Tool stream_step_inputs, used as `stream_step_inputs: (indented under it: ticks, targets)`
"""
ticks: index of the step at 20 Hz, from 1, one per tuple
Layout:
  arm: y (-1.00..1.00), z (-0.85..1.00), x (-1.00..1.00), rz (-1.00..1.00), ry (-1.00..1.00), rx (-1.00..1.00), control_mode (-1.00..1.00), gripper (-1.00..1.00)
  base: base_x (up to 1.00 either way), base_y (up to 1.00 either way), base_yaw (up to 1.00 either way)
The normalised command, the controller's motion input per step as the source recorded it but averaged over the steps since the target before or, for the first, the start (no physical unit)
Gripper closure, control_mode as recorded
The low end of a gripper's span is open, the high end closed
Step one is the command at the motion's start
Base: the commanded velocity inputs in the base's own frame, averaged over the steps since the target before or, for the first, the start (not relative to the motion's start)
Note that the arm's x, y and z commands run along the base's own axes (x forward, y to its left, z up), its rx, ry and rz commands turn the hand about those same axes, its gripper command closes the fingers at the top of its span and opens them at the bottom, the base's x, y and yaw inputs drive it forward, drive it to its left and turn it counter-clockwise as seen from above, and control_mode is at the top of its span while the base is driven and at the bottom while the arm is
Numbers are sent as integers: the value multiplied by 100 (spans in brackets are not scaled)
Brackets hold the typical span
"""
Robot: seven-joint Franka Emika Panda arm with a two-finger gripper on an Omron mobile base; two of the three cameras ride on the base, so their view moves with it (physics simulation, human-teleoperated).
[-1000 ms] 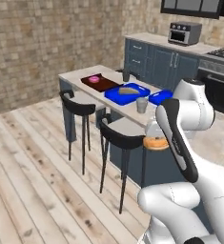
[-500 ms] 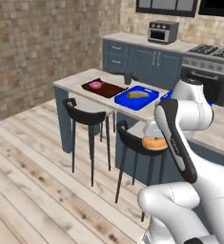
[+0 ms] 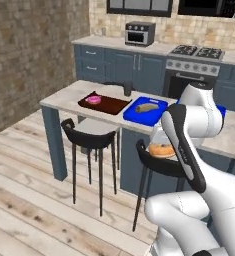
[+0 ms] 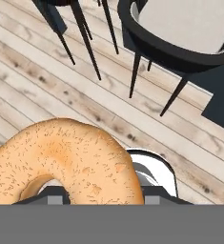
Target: Take the donuts from the fridge and place them on the empty tray on the dining counter.
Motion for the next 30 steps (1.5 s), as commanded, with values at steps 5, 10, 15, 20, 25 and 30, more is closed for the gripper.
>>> stream_step_inputs:
  ticks: [5, 10, 15, 20, 25, 30]
  targets:
    - [0, 0, 0, 0, 0, 0, 100, 100, 32, 84, -39]
    - [0, 0, 0, 0, 0, 0, 100, 100, 29, 83, -37]
    - [0, 0, 0, 0, 0, 0, 100, 100, 31, 78, -37]
    - [0, 0, 0, 0, 0, 0, 100, 100, 47, 48, -32]
    - [0, 0, 0, 0, 0, 0, 100, 100, 56, 45, -31]
    - [0, 0, 0, 0, 0, 0, 100, 100, 70, 51, -29]
